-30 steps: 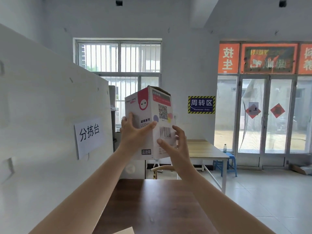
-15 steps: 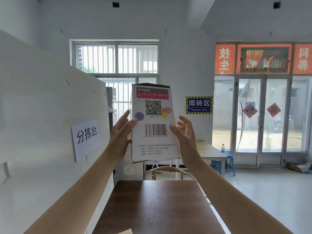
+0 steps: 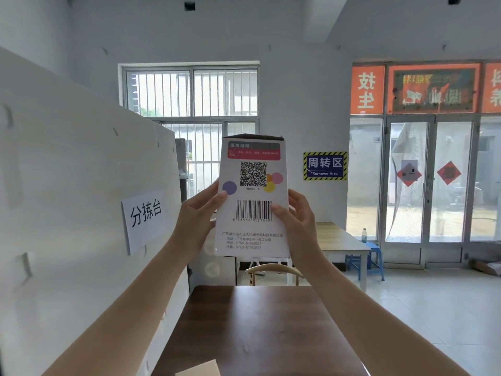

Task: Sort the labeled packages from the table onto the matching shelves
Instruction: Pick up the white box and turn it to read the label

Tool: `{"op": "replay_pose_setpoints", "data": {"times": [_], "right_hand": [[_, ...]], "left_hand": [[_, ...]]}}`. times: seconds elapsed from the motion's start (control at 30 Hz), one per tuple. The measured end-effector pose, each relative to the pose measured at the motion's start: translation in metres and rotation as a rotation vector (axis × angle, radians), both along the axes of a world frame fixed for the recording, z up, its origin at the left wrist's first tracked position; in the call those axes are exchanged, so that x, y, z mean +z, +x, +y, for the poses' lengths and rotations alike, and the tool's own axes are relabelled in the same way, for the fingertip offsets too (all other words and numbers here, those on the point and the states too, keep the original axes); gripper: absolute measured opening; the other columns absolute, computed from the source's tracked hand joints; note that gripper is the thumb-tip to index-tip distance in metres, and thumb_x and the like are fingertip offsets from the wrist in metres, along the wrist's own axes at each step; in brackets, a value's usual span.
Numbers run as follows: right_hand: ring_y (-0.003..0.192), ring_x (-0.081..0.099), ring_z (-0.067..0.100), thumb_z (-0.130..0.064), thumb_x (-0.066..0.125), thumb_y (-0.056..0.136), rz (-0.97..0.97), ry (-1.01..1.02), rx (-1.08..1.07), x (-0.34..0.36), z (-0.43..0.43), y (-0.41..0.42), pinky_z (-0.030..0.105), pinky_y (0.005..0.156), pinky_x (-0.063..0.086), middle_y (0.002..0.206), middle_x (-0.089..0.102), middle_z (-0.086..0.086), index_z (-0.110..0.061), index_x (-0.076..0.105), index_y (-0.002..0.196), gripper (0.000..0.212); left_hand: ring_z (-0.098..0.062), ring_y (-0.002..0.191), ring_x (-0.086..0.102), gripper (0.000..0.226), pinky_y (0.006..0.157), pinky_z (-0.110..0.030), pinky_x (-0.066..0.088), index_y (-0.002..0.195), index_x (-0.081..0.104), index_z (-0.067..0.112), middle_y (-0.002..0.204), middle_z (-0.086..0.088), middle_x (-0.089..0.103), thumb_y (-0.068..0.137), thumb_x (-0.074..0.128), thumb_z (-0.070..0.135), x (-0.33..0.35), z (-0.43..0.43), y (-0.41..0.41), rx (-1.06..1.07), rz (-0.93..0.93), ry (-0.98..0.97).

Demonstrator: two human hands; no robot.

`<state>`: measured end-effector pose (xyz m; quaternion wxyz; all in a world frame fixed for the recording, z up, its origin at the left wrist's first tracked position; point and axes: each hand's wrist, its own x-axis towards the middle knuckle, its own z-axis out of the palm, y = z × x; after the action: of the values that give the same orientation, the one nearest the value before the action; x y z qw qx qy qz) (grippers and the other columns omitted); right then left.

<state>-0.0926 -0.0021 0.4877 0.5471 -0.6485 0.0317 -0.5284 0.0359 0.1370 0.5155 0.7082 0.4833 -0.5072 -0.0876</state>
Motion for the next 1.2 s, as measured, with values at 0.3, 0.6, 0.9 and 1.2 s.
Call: {"op": "replay_pose_setpoints", "data": {"times": [0.3, 0.6, 0.9, 1.2], "right_hand": [[0.118, 0.059, 0.019, -0.049, 0.07, 0.071, -0.014, -0.139, -0.149, -0.001, 0.003, 0.001, 0.052, 0.089, 0.055, 0.122, 0.061, -0.008, -0.044, 0.054, 0.116, 0.048], [0.125, 0.05, 0.016, -0.049, 0.067, 0.073, -0.01, -0.392, -0.315, -0.013, 0.019, 0.002, 0.047, 0.101, 0.046, 0.135, 0.051, -0.007, -0.028, 0.046, 0.135, 0.069], [0.136, 0.039, 0.007, -0.058, 0.058, 0.07, 0.09, -0.55, -0.478, -0.012, 0.042, 0.004, 0.014, 0.109, 0.01, 0.146, 0.044, -0.013, -0.029, 0.055, 0.132, 0.068], [0.131, 0.042, 0.001, -0.054, 0.058, 0.072, 0.038, -0.521, -0.38, -0.004, 0.05, 0.003, 0.035, 0.116, 0.021, 0.142, 0.047, -0.015, -0.033, 0.055, 0.127, 0.059]], "left_hand": [[-0.009, 0.071, 0.072, 0.034, 0.058, -0.028, 0.06, 0.118, 0.064, 0.032, 0.093, 0.003, 0.075, 0.088, 0.066, 0.016, 0.02, 0.001, -0.026, 0.309, -0.058, -0.099], [-0.014, 0.09, 0.068, 0.072, 0.071, -0.029, 0.057, 0.109, 0.037, 0.033, 0.103, 0.006, 0.064, 0.056, 0.08, 0.059, 0.024, -0.003, -0.046, 0.329, -0.074, 0.023], [-0.033, 0.109, 0.061, 0.1, 0.087, -0.052, 0.054, 0.106, 0.046, 0.032, 0.12, -0.008, 0.059, 0.025, 0.077, 0.08, 0.01, -0.005, -0.009, 0.324, 0.011, 0.152], [-0.01, 0.069, 0.073, 0.075, 0.056, -0.024, 0.057, 0.117, 0.048, 0.007, 0.097, -0.006, 0.068, 0.056, 0.075, 0.042, 0.005, 0.01, 0.005, 0.097, 0.03, 0.06]]}}
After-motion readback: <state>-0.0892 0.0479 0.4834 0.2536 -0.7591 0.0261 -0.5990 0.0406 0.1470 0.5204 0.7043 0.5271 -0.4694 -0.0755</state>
